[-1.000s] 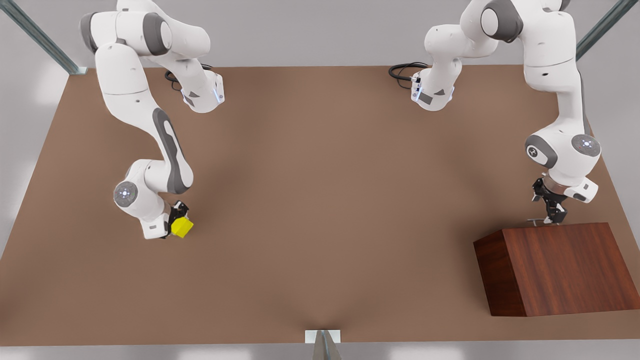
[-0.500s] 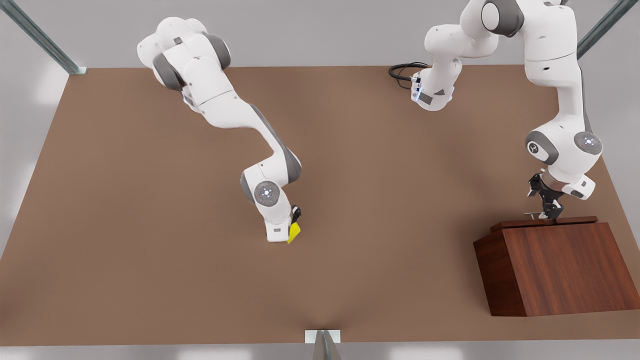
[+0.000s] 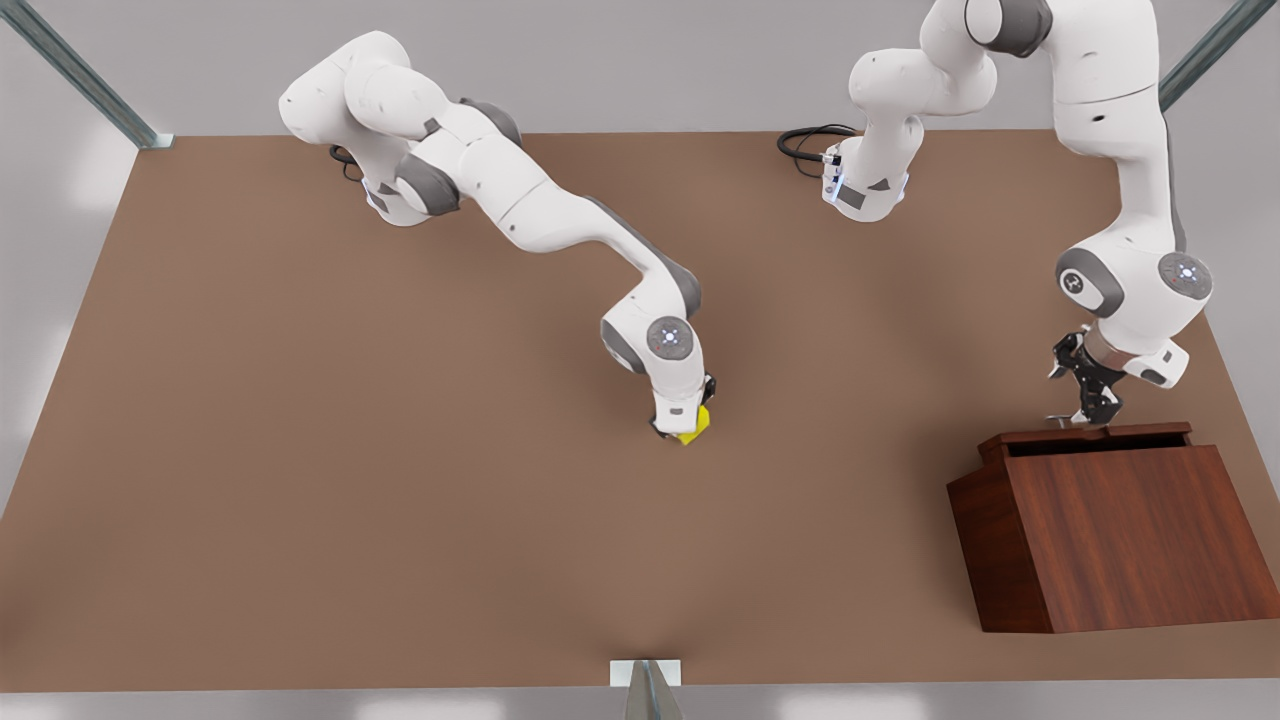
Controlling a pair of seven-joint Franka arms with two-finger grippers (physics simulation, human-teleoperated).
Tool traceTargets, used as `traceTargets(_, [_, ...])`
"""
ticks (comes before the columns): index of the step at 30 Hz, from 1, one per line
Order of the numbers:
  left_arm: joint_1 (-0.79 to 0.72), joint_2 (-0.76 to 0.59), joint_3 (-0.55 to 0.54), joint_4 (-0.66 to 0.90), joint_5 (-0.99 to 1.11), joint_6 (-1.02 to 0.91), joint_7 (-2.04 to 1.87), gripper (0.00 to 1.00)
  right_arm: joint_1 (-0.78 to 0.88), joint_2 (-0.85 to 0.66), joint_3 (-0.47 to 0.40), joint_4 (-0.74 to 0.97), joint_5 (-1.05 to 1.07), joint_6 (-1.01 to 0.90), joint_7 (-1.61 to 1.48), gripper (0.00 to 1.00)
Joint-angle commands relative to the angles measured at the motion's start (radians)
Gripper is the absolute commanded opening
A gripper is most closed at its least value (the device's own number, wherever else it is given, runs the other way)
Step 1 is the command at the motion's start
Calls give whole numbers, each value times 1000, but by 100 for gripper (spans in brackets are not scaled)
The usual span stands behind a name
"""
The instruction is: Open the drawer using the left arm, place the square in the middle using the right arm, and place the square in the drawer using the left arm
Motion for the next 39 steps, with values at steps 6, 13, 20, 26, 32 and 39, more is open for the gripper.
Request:
traceTargets(6, [0,-7,3,-13,2,-23,0,100,20,0,-5,-1,-16,50,-76,76])
traceTargets(13, [0,-44,20,-32,8,-60,0,100,29,5,-4,-12,-16,78,-59,100])
traceTargets(20, [0,-68,48,-35,9,-106,6,100,58,-132,-22,-138,-21,73,-68,100])
traceTargets(26, [-2,-90,55,-61,9,-109,6,100,-178,-633,-18,-524,-76,-17,-70,100])
traceTargets(32, [-6,-127,75,-98,11,-121,5,100,-682,-974,-16,-601,-68,-498,-73,100])
traceTargets(39, [-8,-156,78,-121,11,-144,5,100,-802,-1021,-41,-598,-174,-596,-166,100])
